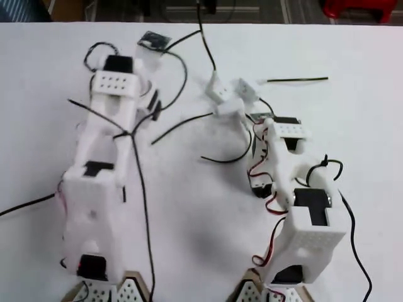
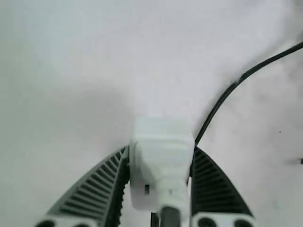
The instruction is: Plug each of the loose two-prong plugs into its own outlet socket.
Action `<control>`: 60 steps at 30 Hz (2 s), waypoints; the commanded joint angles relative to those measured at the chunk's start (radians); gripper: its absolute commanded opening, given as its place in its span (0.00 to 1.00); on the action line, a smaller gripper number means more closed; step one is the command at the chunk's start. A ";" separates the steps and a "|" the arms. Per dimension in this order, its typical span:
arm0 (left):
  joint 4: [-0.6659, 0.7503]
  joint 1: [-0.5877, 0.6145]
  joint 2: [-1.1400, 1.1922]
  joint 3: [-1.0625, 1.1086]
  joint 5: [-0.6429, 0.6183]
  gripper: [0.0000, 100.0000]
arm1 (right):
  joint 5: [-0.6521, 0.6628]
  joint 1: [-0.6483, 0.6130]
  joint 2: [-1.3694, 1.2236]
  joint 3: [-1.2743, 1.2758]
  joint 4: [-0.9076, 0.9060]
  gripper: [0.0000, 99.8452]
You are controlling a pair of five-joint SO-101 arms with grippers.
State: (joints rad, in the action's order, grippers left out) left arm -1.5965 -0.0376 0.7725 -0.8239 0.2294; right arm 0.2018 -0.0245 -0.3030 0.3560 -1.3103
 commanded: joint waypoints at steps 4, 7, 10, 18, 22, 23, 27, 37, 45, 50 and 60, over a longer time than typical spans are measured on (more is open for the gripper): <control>-0.124 -0.010 0.344 -0.690 -0.009 0.02 | -0.009 0.007 0.002 0.002 0.044 0.02; -0.089 0.001 0.427 -0.694 0.006 0.02 | -0.011 0.007 0.002 0.002 0.044 0.02; -0.025 0.016 0.460 -0.609 0.060 0.03 | -0.009 0.007 0.002 0.003 0.042 0.02; -0.075 0.028 0.394 -0.555 0.169 0.35 | -0.006 0.007 0.002 0.003 0.042 0.02; -0.117 0.090 0.278 -0.555 0.186 0.37 | -0.009 0.007 0.002 0.003 0.042 0.02; -0.130 0.116 0.242 -0.555 0.209 0.38 | -0.009 0.007 0.002 0.003 0.042 0.02; -0.184 0.228 0.120 -0.546 0.310 0.41 | -0.011 0.007 0.002 0.003 0.042 0.02; -0.189 0.499 0.002 -0.152 0.689 0.41 | -0.012 0.002 0.002 0.003 0.042 0.02; -0.183 0.627 -0.067 0.098 0.776 0.41 | -0.009 0.004 0.002 0.003 0.042 0.02; -0.183 0.690 -0.076 0.249 0.873 0.41 | -0.006 0.002 0.007 0.011 0.042 0.02; -0.158 0.690 -0.076 0.434 1.082 0.26 | -0.009 0.001 0.010 0.015 0.044 0.02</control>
State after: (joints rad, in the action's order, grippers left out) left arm -1.7745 0.6529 0.7679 -0.4158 1.2513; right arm 0.2018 -0.0245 -0.3030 0.3560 -1.3103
